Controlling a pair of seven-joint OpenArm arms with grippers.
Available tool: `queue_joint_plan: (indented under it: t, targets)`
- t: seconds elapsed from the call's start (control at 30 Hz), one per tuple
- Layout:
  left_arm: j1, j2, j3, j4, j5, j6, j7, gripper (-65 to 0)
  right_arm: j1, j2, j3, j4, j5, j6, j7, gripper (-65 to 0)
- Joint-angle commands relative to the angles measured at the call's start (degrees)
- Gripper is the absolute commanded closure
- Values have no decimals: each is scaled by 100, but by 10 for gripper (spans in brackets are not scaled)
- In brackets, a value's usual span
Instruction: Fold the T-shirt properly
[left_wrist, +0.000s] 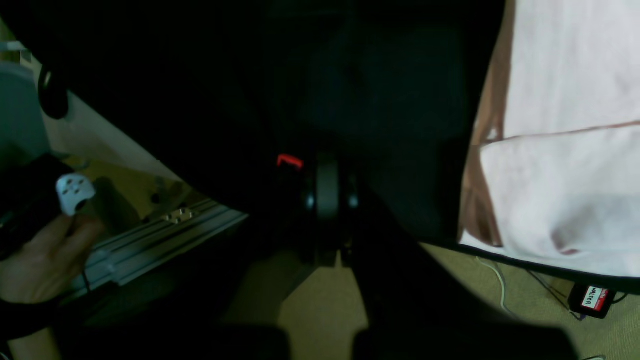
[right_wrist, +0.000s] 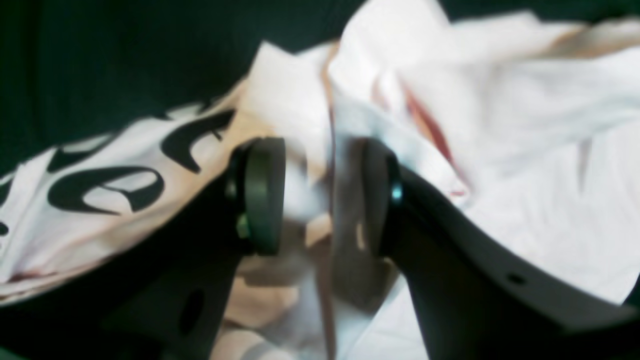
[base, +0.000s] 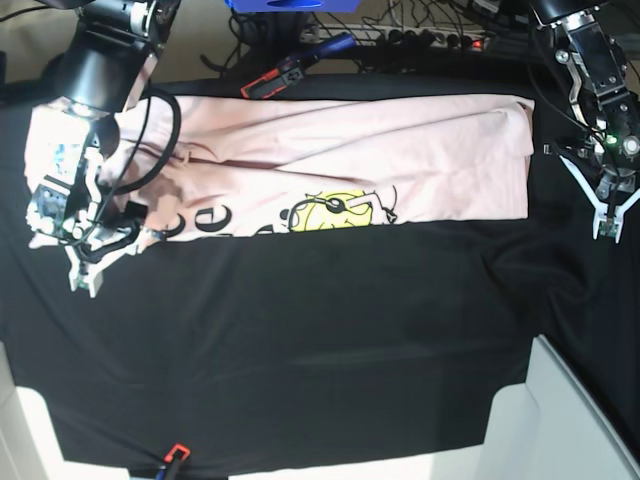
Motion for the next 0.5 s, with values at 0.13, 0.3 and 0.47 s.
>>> queue_joint_plan:
  t: [0.13, 0.3, 0.47]
  targets:
    - [-26, -77, -23, 77, 43, 24, -28, -7, 86, 380, -501, 224, -8, -203, 105, -251]
    - [-17, -69, -23, 51, 43, 24, -28, -7, -72, 854, -1582, 233, -8, -1152, 96, -252]
    - [-26, -69, -23, 51, 43, 24, -28, -8, -125, 1145, -2312, 163, -8, -1715, 25, -252]
